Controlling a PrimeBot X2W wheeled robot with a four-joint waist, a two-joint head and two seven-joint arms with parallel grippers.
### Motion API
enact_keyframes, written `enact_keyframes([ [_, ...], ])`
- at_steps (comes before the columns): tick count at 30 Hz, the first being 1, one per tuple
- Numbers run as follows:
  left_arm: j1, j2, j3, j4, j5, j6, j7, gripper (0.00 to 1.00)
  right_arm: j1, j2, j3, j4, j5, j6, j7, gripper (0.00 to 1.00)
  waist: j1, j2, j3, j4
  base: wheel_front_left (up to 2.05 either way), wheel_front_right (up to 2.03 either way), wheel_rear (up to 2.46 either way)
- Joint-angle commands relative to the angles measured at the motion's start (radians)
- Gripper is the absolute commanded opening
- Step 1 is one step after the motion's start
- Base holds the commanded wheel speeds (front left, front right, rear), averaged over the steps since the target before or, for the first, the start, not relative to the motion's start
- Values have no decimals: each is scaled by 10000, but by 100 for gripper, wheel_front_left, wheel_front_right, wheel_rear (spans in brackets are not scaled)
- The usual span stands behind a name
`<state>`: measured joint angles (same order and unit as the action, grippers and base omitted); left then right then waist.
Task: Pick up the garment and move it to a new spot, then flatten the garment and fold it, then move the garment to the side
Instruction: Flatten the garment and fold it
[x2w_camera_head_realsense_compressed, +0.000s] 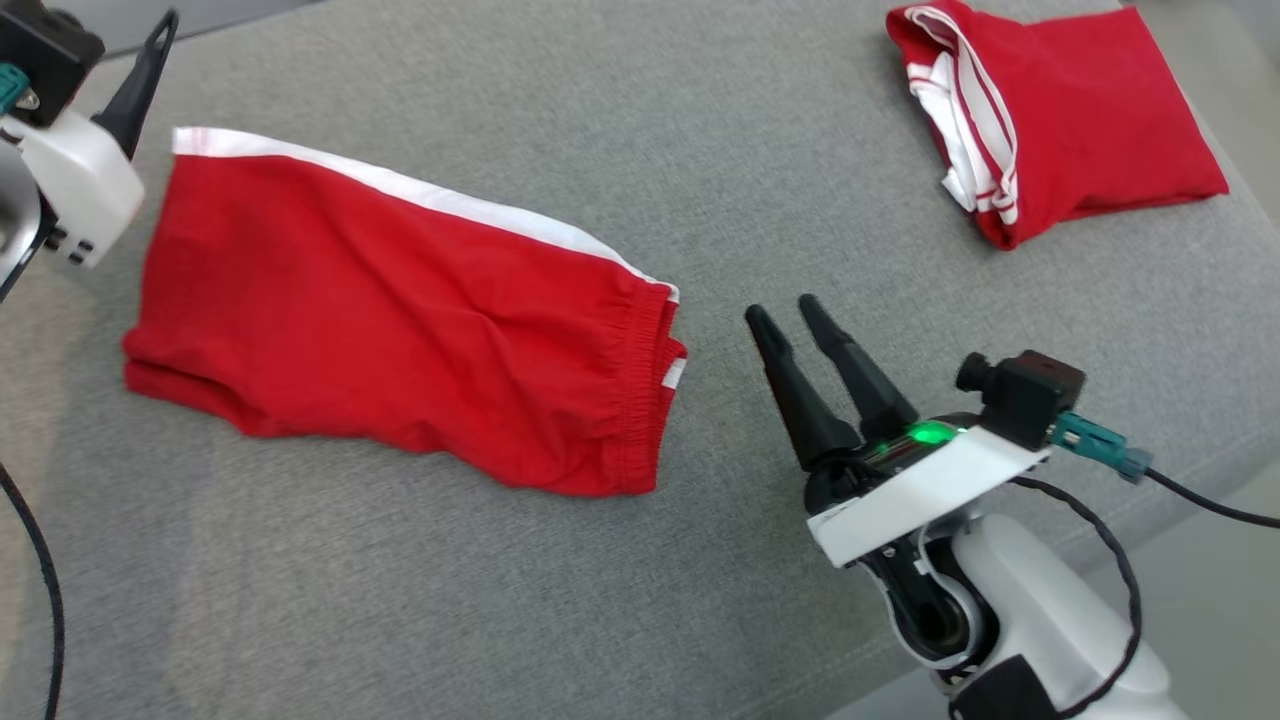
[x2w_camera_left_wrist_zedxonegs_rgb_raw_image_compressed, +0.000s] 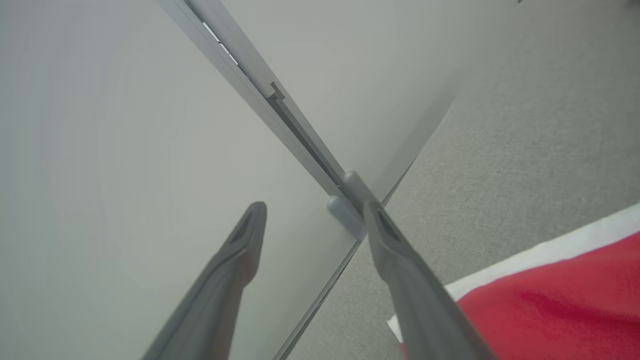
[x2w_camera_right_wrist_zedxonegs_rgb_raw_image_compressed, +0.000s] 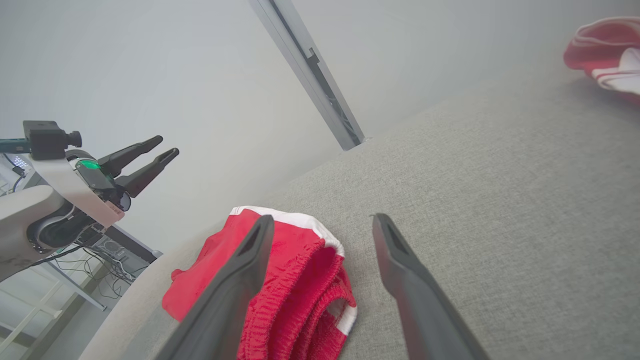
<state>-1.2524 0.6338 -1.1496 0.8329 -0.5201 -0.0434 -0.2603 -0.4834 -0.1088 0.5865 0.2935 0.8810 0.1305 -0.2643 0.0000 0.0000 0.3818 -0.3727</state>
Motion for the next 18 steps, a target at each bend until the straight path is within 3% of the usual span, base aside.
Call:
enact_keyframes([
  [1, 278, 96, 188, -270, 70, 162, -35, 100, 153, -111, -131, -133, -107, 4, -6, 100, 0, 0, -304, 289, 0, 0, 0],
  [5, 856, 425, 1266, -1909, -38, 870, -40, 100, 528, -301, -841, -1054, -591, 4, -6, 100, 0, 0, -728, 706, 0, 0, 0],
  [11, 2922, 743, 3781, -4828, -226, 2143, -34, 100, 1167, -626, -1870, -3059, -2547, 2, -7, 100, 0, 0, -1349, 1406, 0, 0, 0],
  [14, 4351, 596, 5160, -6240, -49, 2766, -35, 100, 1588, -486, -2525, -4019, -3377, 2, -6, 100, 0, 0, -1624, 1804, 0, 0, 0],
  [18, 6496, -107, 7075, -8072, 352, 3456, -34, 100, 2194, -325, -3078, -4864, -4062, 2, -7, 100, 0, 0, -1942, 2309, 0, 0, 0],
])
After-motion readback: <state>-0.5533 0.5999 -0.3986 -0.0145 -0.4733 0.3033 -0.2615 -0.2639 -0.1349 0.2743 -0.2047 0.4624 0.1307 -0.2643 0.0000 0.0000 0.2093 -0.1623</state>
